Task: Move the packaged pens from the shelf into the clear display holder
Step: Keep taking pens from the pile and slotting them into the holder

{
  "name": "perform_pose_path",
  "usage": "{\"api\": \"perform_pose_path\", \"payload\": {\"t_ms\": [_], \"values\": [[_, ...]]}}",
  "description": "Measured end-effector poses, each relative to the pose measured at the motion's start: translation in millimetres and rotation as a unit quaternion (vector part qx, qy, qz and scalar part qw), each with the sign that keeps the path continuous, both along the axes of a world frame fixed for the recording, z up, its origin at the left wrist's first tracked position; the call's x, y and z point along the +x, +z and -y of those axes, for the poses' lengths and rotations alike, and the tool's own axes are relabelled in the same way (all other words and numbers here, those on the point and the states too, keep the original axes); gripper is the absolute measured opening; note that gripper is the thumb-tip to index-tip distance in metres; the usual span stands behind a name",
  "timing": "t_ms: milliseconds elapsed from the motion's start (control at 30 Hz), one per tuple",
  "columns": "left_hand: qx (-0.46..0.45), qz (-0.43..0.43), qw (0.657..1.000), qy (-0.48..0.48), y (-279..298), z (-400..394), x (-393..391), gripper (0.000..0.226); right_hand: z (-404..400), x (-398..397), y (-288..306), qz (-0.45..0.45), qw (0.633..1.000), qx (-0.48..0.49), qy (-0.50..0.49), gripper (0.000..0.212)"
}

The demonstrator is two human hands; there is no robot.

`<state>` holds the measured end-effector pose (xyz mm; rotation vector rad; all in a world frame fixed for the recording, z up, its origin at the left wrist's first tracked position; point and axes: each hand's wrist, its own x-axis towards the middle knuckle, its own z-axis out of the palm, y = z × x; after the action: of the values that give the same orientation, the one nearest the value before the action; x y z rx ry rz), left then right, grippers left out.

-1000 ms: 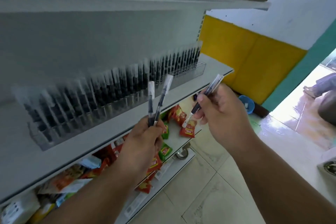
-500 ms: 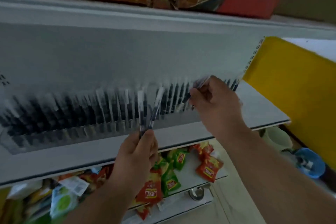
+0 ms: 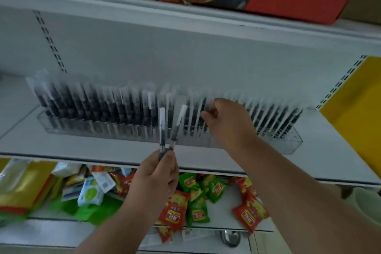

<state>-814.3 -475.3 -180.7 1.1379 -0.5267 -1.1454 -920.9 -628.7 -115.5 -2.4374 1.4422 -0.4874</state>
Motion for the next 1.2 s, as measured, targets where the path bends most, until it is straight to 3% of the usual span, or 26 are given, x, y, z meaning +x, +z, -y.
{"api": "perform_pose_path", "payload": {"t_ms": [133,233,300,600,700,800,867,1100,1200], "values": [[0.007,0.017,1.0,-0.006,4.3,-3.4,3.1,0.033,-15.7,-10.1,1.4,0.072,0.997,0.005,-0.007,0.038],[0.015,0.048,0.998,-0.039,8.2,0.4,5.3,0.031,-36.8,-9.9,2.9,0.191,0.97,0.136,0.063,0.041],[0.013,0.088,0.993,-0.075,10.5,5.2,2.1,0.029,-43.3,-8.1,5.4,0.228,0.951,0.185,0.095,0.029],[-0.003,0.157,0.976,-0.149,15.2,13.5,11.9,0.03,-44.3,-11.7,14.8,0.363,0.899,0.232,0.077,0.013],[0.01,0.153,0.979,-0.134,15.8,9.3,16.2,0.035,-31.3,-20.4,22.1,0.432,0.889,0.155,-0.008,0.015],[0.031,0.125,0.986,-0.11,17.5,6.8,21.9,0.034,-12.0,-29.2,32.0,0.364,0.928,-0.014,-0.079,0.013],[0.032,0.107,0.988,-0.105,18.3,7.6,22.3,0.033,-6.9,-27.5,30.9,0.287,0.952,-0.073,-0.072,0.013],[0.02,0.074,0.993,-0.088,16.0,6.0,20.9,0.033,-6.8,-12.5,8.4,0.098,0.993,-0.059,0.009,0.01],[0.02,0.08,0.993,-0.084,14.3,7.3,21.3,0.033,-8.7,-8.0,-1.5,0.086,0.996,-0.034,-0.013,0.016]]}}
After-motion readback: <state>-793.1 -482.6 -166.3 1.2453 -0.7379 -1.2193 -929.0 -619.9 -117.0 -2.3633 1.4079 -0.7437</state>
